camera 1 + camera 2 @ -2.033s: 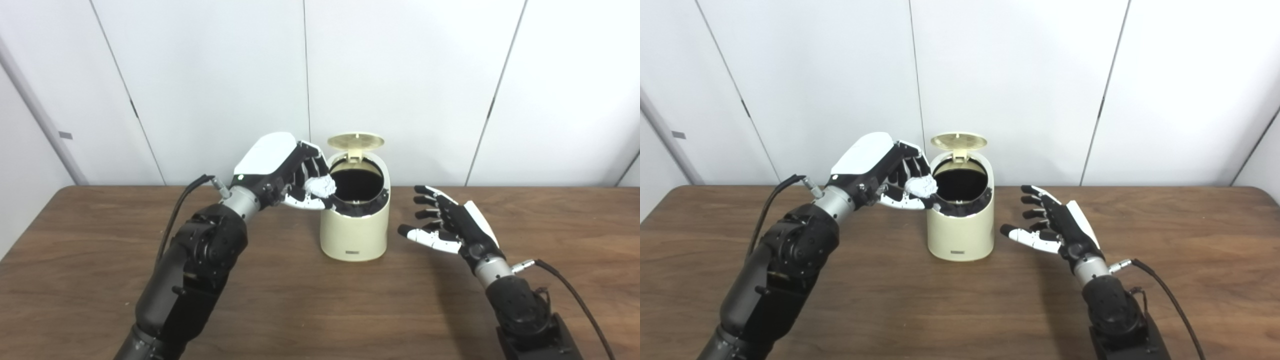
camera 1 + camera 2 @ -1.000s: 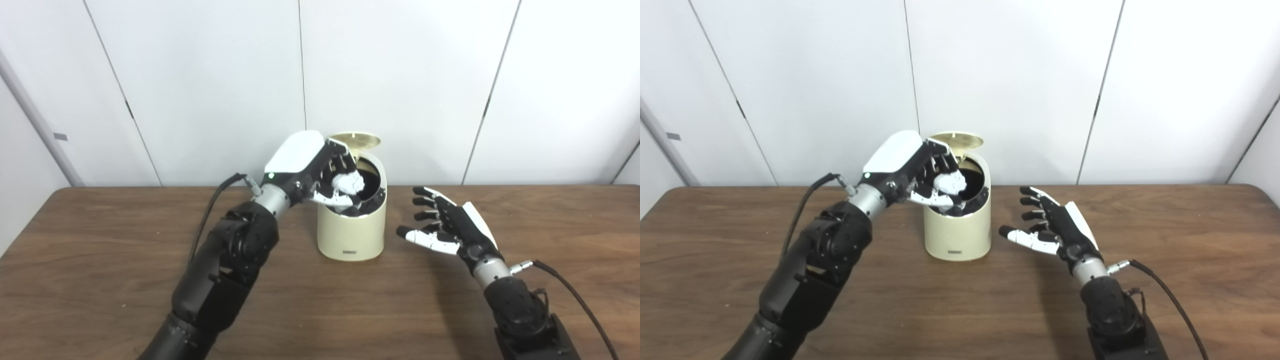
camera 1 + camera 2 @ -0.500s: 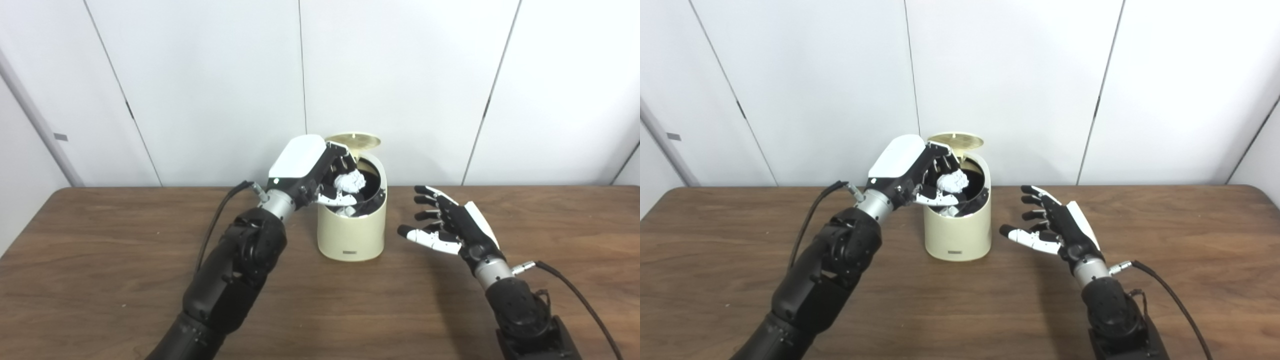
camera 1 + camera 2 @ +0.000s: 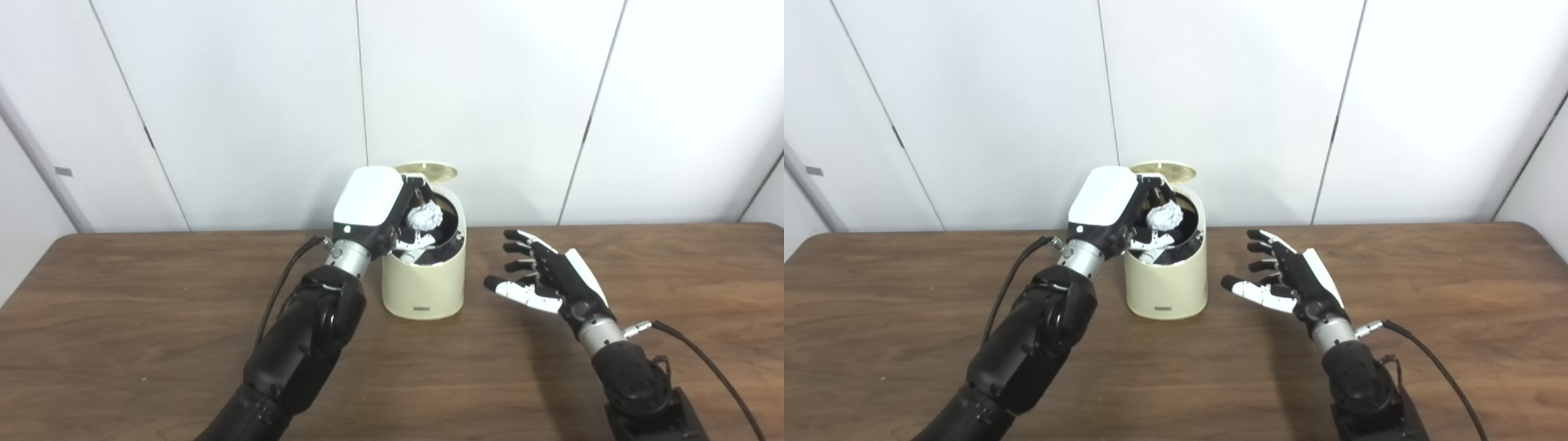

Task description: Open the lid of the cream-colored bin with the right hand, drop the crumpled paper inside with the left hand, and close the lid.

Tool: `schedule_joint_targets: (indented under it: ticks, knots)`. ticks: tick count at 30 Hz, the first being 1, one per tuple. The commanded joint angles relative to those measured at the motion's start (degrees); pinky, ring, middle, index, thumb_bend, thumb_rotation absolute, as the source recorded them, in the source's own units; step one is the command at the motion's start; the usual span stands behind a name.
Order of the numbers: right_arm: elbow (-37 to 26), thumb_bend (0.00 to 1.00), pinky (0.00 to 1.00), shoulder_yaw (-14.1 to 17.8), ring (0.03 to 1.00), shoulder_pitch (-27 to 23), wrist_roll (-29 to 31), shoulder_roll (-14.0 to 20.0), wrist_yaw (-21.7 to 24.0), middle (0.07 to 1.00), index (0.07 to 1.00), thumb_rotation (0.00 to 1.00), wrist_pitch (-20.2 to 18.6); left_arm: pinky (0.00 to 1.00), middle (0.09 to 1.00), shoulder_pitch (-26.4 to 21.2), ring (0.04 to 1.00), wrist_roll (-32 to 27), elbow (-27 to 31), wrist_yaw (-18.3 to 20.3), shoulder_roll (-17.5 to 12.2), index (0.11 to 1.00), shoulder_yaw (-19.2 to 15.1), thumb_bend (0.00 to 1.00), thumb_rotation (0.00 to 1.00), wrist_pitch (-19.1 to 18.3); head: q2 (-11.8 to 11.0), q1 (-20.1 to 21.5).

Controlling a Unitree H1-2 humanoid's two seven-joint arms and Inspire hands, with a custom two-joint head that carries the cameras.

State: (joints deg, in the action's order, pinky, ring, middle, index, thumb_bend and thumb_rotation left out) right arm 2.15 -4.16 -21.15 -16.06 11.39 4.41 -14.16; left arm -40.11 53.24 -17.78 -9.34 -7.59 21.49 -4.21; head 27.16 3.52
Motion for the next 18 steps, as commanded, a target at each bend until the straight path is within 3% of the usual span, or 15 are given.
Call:
schedule_joint_targets:
  ticks: [1, 4, 9, 10, 12, 17, 18]
  knots:
    - [-1.7, 0.58, 0.58, 0.6, 0.719, -1.5, 0.6, 0.8, -0.2, 0.835, 0.861, 0.42, 1.6, 0.3, 0.481, -2.8, 0.358, 0.8, -0.2, -2.1, -0.8, 0.56, -0.3, 0.49, 0.0, -0.4, 0.0, 0.1]
    - [-1.7, 0.57, 0.59, 0.6, 0.719, -1.6, 0.9, 0.8, -0.1, 0.841, 0.866, 0.41, 1.7, 0.36, 0.502, -2.8, 0.397, 1.0, 0.2, -1.5, -1.1, 0.522, -0.4, 0.5, 0.0, -0.7, 0.1, 0.0]
    - [-1.9, 0.56, 0.58, 0.7, 0.711, -1.7, 1.4, 0.6, -0.2, 0.834, 0.859, 0.36, 1.7, 0.37, 0.499, -2.7, 0.399, 0.7, 1.2, 0.3, -1.4, 0.537, -0.6, 0.5, 0.0, -1.7, 0.1, 0.0]
    - [-2.0, 0.55, 0.58, 0.6, 0.71, -1.8, 1.3, 0.6, -0.2, 0.833, 0.859, 0.36, 1.4, 0.39, 0.488, -2.7, 0.454, 0.7, 1.5, 0.8, -1.6, 0.522, -0.6, 0.51, 0.0, -1.8, 0.3, -0.1]
    - [-2.2, 0.55, 0.58, 0.5, 0.711, -1.9, 1.2, 0.6, -0.2, 0.833, 0.858, 0.36, 1.0, 0.41, 0.558, -2.7, 0.51, 0.8, 1.9, 1.5, -1.8, 0.499, -0.6, 0.52, 0.04, -1.9, 0.3, -0.2]
    - [-2.4, 0.54, 0.58, 0.5, 0.708, -1.9, 1.1, 0.7, -0.3, 0.827, 0.853, 0.32, 1.0, 0.4, 0.581, -2.5, 0.511, 0.6, 3.9, 4.3, -2.0, 0.494, -0.6, 0.52, 0.06, -2.7, 0.5, -0.4]
    - [-2.4, 0.53, 0.58, 0.5, 0.711, -1.9, 1.0, 0.8, -0.3, 0.83, 0.855, 0.32, 1.1, 0.41, 0.591, -2.4, 0.524, 0.8, 4.1, 4.6, -2.0, 0.563, -0.5, 0.76, 0.05, -2.9, 0.5, -0.4]
